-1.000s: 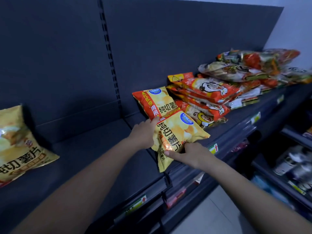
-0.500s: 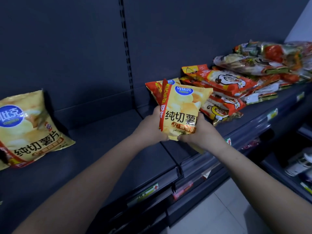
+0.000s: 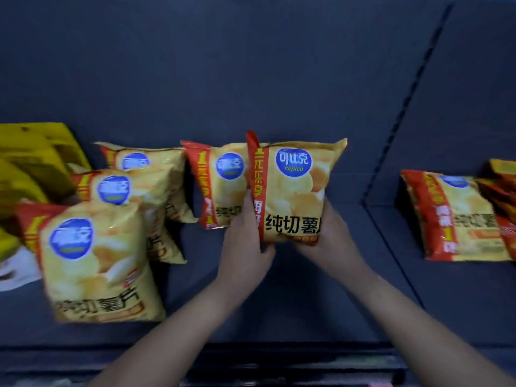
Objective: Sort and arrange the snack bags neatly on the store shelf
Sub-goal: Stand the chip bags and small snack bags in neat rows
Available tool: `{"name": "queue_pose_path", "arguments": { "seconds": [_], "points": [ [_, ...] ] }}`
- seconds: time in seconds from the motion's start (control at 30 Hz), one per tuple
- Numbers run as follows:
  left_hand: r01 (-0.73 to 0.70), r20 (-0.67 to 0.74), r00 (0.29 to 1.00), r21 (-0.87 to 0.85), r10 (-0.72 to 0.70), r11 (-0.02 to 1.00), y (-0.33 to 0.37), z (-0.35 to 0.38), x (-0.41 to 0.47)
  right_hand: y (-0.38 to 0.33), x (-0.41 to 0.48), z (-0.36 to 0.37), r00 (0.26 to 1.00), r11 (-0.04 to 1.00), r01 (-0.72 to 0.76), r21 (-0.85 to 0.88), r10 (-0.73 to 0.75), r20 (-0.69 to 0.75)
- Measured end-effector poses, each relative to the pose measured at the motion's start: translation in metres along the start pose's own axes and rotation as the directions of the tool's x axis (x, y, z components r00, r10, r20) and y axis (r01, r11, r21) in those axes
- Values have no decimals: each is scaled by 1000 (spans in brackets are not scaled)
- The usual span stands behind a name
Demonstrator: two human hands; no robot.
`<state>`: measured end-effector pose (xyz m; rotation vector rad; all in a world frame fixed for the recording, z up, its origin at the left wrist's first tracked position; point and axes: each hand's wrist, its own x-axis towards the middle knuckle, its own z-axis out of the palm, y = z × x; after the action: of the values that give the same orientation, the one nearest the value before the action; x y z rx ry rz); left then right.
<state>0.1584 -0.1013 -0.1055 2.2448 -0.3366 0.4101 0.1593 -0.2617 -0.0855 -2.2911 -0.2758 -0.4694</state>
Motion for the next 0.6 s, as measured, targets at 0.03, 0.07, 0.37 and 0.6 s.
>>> {"name": "queue_pose_path", "arguments": {
  "seconds": [0.03, 0.07, 0.37, 0.6],
  "points": [
    [34, -35, 999, 17, -33, 999, -8, -9, -7, -5, 4, 13, 999, 999, 36, 16, -36, 23],
    [67, -63, 996, 32, -65, 997, -16, -16, -14, -9, 8, 25, 996, 997, 70, 33, -71, 47],
    [315, -50, 949, 44, -313, 948, -69, -48, -34, -18, 13, 100, 973, 991, 137, -6, -134, 190],
    [289, 12, 957, -10, -289, 957, -78, -46, -38, -16, 1, 100, 972, 998, 58, 18, -61, 228]
  ]
}}
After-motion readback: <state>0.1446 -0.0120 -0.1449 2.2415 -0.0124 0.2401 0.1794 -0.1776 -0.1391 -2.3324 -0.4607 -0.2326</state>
